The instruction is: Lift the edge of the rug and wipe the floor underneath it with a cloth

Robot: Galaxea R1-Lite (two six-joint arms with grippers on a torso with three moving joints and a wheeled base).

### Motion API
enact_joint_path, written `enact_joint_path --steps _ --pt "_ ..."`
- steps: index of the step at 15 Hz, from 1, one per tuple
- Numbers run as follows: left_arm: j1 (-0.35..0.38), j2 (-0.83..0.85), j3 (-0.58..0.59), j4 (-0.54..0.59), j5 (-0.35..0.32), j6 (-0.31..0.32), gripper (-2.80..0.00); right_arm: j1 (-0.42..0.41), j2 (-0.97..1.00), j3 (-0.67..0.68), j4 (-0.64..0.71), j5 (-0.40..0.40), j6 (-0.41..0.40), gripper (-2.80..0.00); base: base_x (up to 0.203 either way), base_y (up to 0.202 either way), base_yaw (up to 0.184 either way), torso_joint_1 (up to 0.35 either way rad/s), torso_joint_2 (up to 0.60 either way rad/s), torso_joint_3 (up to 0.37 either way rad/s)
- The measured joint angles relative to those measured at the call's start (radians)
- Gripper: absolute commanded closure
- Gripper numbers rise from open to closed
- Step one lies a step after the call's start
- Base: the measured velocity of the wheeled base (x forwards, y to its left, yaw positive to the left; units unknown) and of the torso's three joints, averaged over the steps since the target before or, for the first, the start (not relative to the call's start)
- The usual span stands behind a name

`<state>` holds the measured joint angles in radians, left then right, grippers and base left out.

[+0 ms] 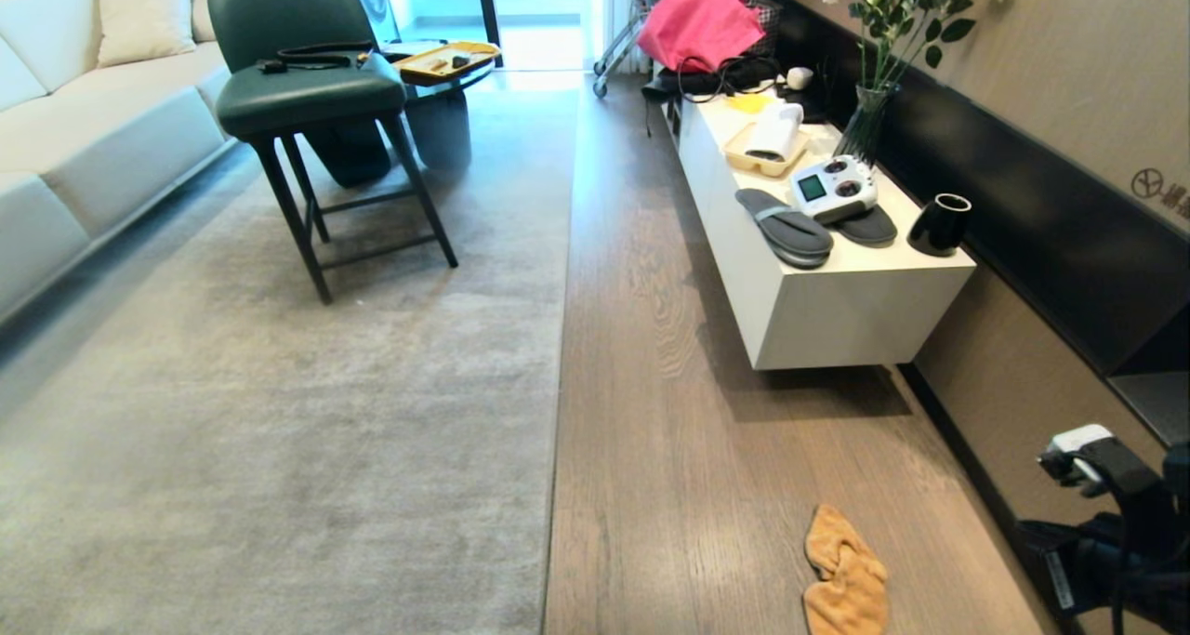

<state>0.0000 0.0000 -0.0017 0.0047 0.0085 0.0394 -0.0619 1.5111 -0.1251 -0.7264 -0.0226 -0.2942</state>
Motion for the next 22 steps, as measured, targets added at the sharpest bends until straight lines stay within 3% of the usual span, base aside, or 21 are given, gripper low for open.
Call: enact_joint_path --steps 9,22 --pt "0.0 0.0 0.0 0.0 0.0 0.0 0.0 0.003 -0.322 0.116 0.06 0.024 0.015 0.0 0.0 0.0 0.0 0.0 0.0 0.0" --pt "0.0 0.0 0.0 0.0 0.0 0.0 0.0 0.086 -1.195 0.125 0.669 0.05 0.069 0.0 0.0 0.0 0.0 0.0 0.0 0.0"
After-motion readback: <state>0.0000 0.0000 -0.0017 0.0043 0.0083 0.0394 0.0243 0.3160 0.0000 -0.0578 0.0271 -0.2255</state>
